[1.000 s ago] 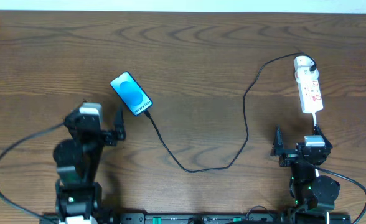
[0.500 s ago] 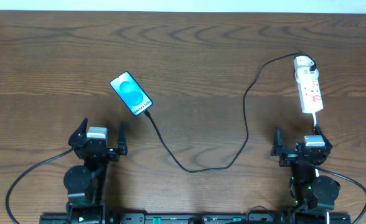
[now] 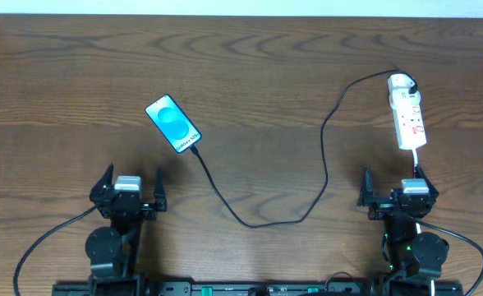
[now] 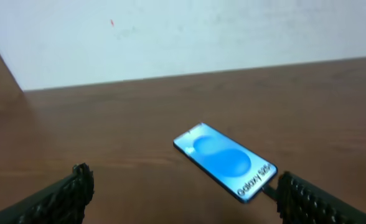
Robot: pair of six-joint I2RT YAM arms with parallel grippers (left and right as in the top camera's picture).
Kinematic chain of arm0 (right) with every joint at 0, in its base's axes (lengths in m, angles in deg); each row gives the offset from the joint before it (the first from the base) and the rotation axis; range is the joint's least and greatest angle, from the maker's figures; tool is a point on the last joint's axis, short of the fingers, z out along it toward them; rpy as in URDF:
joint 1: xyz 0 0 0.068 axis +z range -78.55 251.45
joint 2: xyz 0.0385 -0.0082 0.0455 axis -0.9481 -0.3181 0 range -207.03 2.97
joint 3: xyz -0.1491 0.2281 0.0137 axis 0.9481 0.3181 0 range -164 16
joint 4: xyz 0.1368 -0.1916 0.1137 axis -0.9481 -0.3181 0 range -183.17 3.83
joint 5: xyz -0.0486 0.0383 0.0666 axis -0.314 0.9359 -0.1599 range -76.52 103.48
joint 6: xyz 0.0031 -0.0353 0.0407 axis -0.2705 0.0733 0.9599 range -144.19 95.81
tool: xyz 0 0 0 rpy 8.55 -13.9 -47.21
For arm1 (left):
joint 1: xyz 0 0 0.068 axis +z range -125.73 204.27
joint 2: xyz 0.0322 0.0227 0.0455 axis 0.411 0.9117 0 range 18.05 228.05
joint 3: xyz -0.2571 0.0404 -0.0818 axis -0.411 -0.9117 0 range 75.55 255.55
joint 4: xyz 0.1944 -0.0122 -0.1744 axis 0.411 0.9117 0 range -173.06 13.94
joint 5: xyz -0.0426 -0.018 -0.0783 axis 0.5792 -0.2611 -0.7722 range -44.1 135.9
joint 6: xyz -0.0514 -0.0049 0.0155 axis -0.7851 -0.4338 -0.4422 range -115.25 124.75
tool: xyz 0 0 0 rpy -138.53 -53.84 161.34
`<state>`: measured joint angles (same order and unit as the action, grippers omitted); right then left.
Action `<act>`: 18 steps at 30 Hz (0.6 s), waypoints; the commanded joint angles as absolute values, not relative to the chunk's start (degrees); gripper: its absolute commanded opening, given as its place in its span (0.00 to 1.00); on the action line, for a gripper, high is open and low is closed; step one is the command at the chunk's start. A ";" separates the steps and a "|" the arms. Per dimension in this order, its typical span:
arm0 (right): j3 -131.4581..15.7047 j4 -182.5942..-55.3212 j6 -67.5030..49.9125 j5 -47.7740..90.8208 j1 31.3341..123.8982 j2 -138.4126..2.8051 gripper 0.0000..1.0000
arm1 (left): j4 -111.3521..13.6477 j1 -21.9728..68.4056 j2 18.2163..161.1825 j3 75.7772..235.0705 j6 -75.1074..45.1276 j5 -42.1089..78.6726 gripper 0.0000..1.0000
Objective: Plug charger to phone and switch on socket
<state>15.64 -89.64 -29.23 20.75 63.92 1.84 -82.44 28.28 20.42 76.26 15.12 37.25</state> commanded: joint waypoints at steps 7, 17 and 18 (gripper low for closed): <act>15.68 -89.88 -28.99 21.12 64.16 1.73 0.99 | -79.64 28.04 18.11 75.78 15.62 37.80 0.95; 15.68 -89.88 -28.97 21.12 64.16 1.73 0.99 | -79.66 28.04 18.39 75.78 15.62 37.80 0.95; 15.68 -89.88 -28.99 21.12 64.16 1.73 0.99 | -79.66 28.04 18.39 75.78 15.62 37.80 0.95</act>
<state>15.64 -89.64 -29.23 20.75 63.92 1.84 -82.17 28.28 18.68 76.39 15.14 38.22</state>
